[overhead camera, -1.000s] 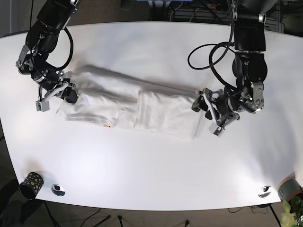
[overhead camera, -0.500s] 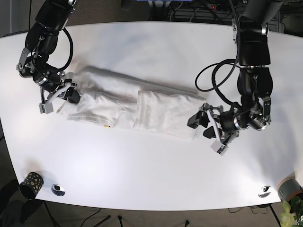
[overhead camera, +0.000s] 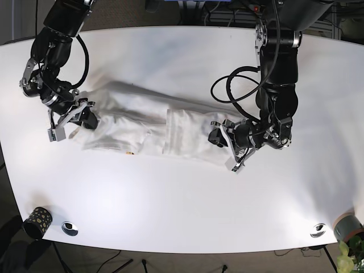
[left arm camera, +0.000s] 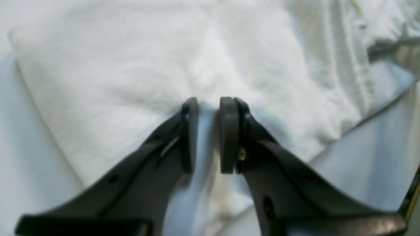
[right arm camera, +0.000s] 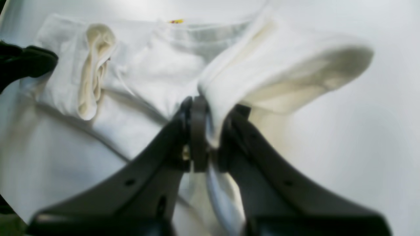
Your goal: Fold the T-shirt properly
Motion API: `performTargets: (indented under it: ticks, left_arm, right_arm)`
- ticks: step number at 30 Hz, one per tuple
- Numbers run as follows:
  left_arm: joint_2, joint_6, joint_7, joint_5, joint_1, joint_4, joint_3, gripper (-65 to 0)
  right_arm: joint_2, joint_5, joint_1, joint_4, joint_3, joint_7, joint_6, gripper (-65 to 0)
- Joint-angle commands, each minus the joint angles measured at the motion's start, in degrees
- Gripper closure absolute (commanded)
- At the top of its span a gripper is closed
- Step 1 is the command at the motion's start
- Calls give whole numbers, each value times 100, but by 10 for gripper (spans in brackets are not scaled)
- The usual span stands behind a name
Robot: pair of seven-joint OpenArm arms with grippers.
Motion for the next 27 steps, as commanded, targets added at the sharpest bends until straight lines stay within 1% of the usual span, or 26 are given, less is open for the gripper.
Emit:
performTargets:
  ticks: [1,4,5,6,7,10,14,16,19,23,27]
  left_arm:
    - [-30,-48,-141,25,-50,72,-14,-94]
    - [-65,-48,-291,78,37,54,-14,-94]
    - [-83,-48,-317,78,37,46,-14,-94]
    - [-144,-48,-317,78,73,46,-14,-94]
    - [-171,-48,-317,78,143,46,-14,-94]
    - [-188,-48,-326,69,222,54,-14,-94]
    - [-179,-48,-299,52,372,54,-14,-94]
    - [-171,-48,-299,52,451,63,-14,-94]
    - [-12,-48,-299,52,530,54,-14,-94]
    - [32,-57,-291,43,767,81,-14,-94]
    - [172,-57,-291,43,846,72,-14,-94]
  right_arm:
    - [82,169,113,370,-125,187,49,0]
    - [73,178,105,748,-415,187,75,0]
    - [64,178,105,827,-476,187,119,0]
    - [38,178,105,915,-538,187,225,0]
    - [-59,178,113,1011,-644,187,356,0]
    - [-217,178,131,1231,-916,187,497,0]
    - [-446,178,245,1319,-1391,187,497,0]
    - [-639,151,324,1293,-1584,187,497,0]
    - [-964,143,518,1064,-1865,196,497,0]
    - [-1281,134,808,572,-1945,223,497,0]
    - [-1501,134,1098,44,-1953,223,497,0]
